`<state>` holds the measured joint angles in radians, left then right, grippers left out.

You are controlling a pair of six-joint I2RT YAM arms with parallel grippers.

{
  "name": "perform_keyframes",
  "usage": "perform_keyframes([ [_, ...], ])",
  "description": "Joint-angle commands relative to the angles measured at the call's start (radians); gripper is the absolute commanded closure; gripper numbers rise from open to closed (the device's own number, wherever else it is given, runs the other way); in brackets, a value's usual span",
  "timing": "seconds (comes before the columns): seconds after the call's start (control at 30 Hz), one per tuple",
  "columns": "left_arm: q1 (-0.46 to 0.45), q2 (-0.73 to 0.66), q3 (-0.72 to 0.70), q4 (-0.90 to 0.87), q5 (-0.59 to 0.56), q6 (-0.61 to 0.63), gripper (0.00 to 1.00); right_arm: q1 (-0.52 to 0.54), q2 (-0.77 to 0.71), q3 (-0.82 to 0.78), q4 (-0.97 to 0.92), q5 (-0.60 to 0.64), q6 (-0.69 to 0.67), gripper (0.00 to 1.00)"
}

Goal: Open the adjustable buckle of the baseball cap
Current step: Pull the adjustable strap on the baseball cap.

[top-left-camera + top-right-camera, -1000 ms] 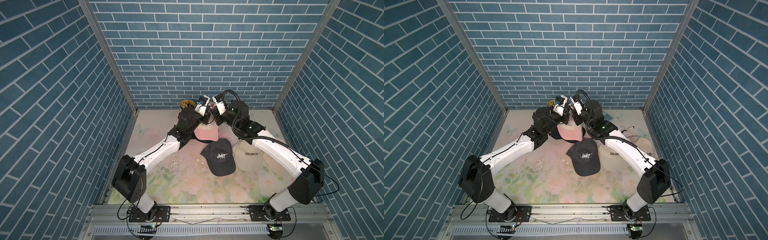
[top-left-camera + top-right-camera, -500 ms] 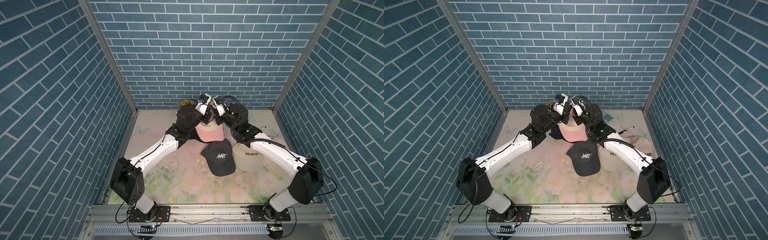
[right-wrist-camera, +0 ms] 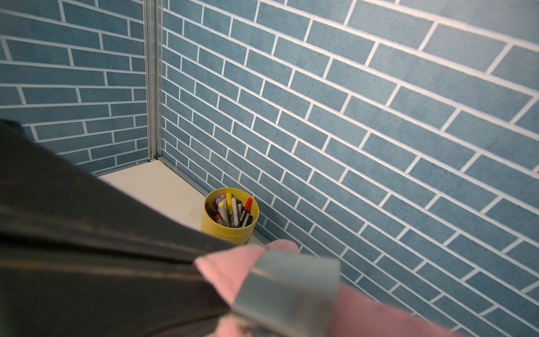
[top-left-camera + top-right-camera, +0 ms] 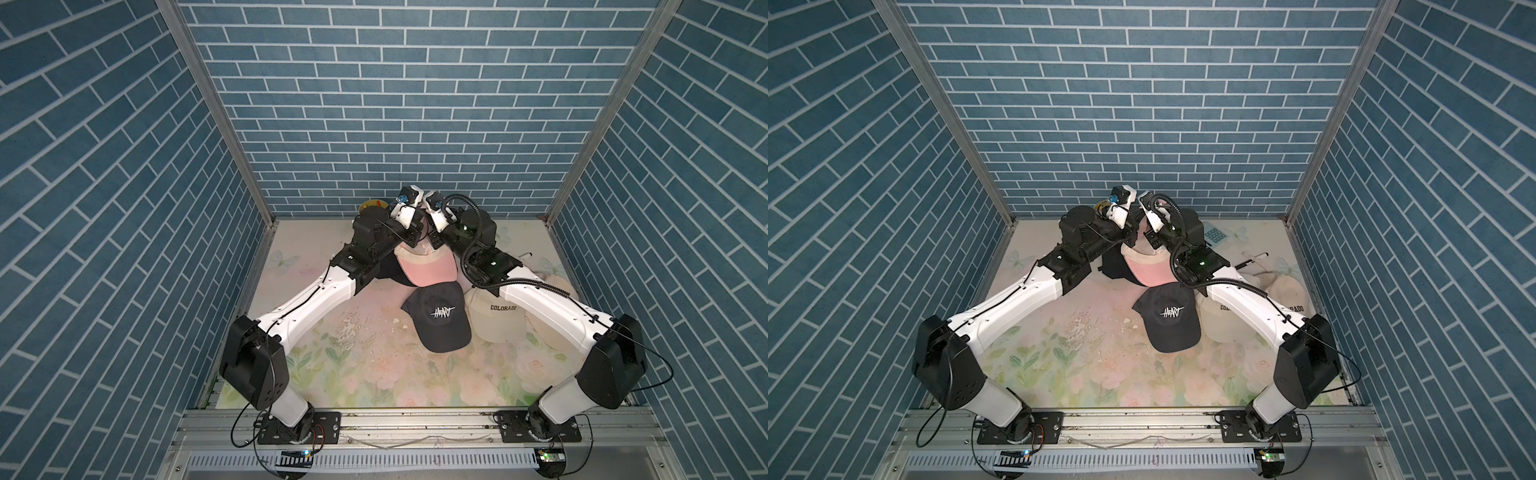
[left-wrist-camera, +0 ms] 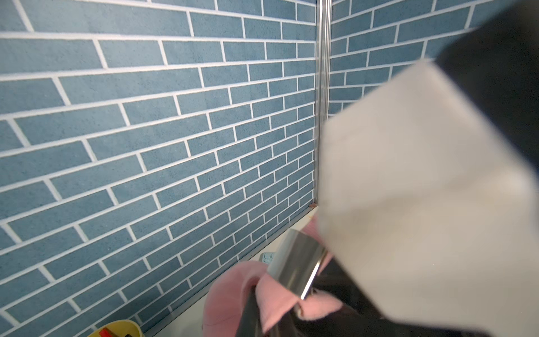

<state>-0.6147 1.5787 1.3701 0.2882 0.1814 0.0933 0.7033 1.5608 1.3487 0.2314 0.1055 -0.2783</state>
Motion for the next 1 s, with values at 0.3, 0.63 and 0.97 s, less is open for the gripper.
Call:
perform_keyframes([
  [0.3, 0.012, -0.021, 0.002, -0.055, 0.004, -0.004, 1.00, 0.004, -0.046, 0.000, 0.049, 0.114, 0.024, 0.98],
  [0.63, 0.013, -0.056, -0.042, -0.114, -0.018, 0.039, 1.00, -0.053, -0.025, 0.036, -0.008, 0.102, 0.269, 1.00],
  [0.97, 0.012, -0.056, -0.056, -0.212, -0.039, 0.060, 1.00, -0.083, -0.009, 0.055, -0.019, 0.092, 0.394, 1.00],
])
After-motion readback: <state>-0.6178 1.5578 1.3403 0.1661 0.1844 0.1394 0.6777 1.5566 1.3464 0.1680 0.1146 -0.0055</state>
